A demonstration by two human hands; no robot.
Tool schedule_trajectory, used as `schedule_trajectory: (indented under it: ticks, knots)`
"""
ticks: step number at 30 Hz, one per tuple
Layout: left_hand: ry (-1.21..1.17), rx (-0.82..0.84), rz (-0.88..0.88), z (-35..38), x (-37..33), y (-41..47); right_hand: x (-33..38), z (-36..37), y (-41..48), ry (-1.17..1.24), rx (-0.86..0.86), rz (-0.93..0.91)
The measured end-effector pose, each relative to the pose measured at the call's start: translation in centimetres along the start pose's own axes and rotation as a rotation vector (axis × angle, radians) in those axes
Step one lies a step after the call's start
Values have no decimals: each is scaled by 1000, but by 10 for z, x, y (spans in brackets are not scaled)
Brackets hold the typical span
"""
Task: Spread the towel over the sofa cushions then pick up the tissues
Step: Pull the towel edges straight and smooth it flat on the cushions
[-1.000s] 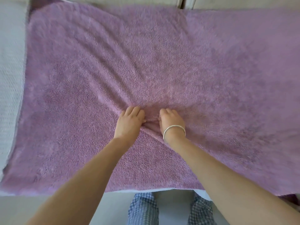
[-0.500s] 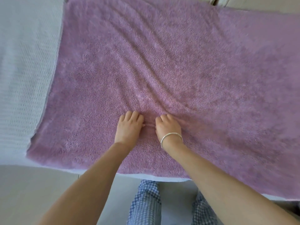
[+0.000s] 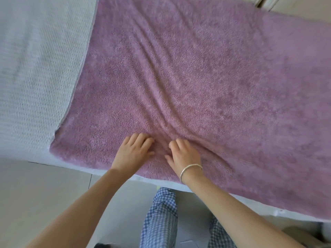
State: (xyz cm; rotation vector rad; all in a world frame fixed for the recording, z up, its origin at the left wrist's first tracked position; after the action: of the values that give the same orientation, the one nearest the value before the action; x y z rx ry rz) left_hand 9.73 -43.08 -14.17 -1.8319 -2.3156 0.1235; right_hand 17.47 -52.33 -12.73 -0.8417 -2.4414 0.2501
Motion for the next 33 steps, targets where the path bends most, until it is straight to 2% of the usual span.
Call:
schedule_trajectory:
  ticks: [4,10,12,15,18,22,25,27,30,33]
  knots:
    - [37,-11,9,5,7,-8,4,15,8,2,87,100]
    - [19,-97,11,2,8,-28,8,36,-6,-15,157,84]
    - [27,-76,-2,1,9,-27,12,31,-2,-29,137,92]
    - [-31,-4,-39,0,13,-22,34,14,2,-43,-16,-21]
    - [-65,14,-80,3,19,-32,59,23,-2,6,11,-101]
    - [-169,10,-255,8,45,-54,82,45,-4,7,126,-148]
    - [-401,68,-576,19,79,-71,99,72,-5,88,302,-199]
    - [-431,70,-704,26,94,-77,104,91,-3,28,423,-178]
    - [-447,37,-761,29,102,-77,112,102,6,-108,451,-127]
    - [-459,2,-795,30,107,-78,122,97,16,-322,265,-113]
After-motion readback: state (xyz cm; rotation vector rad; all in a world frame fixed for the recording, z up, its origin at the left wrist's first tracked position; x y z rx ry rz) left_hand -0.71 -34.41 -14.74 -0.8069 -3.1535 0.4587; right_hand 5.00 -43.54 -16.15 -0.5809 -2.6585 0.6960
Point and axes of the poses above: each hand's wrist, its own y-axis towards the middle knuckle, its own z-axis out of the palm, x = y × z, the point moved 6 cm from there along y, towards the middle knuckle, and after that the axes turned 12 degrees about y, right-handed, at the moved point
